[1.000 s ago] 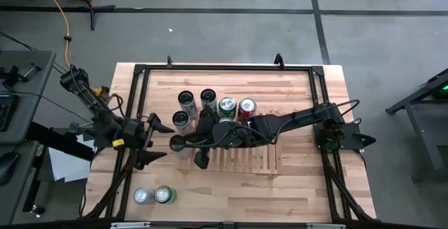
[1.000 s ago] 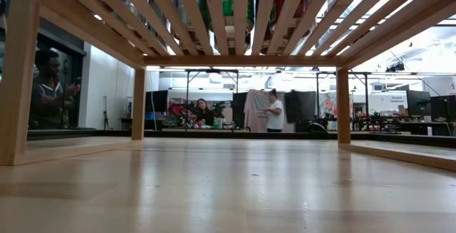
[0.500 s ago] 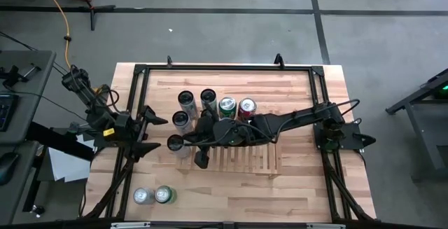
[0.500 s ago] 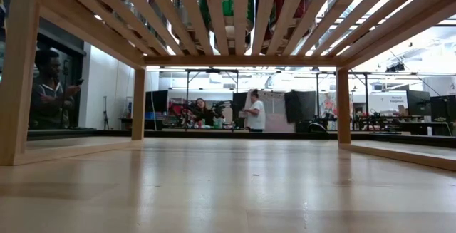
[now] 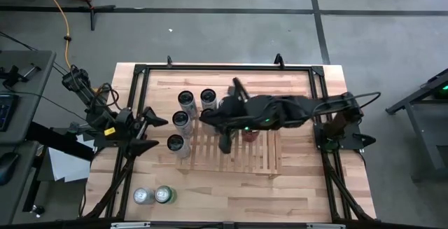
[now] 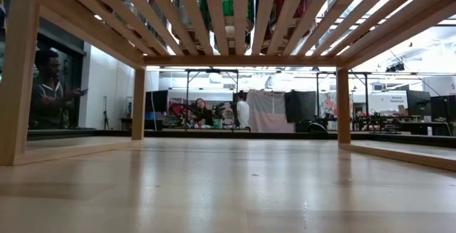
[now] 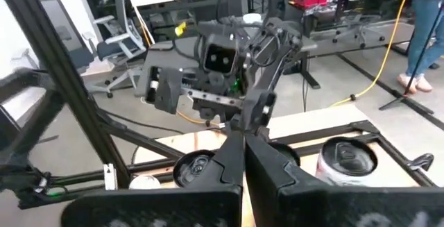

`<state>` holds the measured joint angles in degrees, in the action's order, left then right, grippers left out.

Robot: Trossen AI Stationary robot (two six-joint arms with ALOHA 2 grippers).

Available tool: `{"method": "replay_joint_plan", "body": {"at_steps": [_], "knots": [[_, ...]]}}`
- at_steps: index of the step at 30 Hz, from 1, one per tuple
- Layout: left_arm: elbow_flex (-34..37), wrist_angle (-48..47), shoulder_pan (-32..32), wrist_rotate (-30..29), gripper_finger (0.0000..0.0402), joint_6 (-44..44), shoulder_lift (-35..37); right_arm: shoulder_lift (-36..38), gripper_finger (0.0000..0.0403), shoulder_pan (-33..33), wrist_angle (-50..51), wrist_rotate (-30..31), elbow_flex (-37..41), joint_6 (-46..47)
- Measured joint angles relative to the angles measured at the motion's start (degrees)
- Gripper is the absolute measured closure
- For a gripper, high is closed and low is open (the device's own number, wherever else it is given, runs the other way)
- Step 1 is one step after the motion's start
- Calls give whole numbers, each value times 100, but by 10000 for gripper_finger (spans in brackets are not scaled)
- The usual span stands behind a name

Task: Place canned beverage on shelf
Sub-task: Put the pink white soda can on the shelf

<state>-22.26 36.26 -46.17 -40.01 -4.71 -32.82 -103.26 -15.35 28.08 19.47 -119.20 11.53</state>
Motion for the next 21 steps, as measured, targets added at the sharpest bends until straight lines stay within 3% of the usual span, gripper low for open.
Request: {"method": "replay_joint_plan", "body": {"at_steps": [5,13,18,21], "knots": [[-2,-45,0,-2,28,-705,-1,372,403,-34,118,8,0,2],[-4,4,20,-31,28,-879,-35,906,403,-89,868,292,0,63],[-4,155,51,-170,28,-1393,-39,1252,403,-118,1742,414,0,667],[-110,259,129,-220,28,-1261,-32,1386,403,-193,2352,693,0,1094]]}}
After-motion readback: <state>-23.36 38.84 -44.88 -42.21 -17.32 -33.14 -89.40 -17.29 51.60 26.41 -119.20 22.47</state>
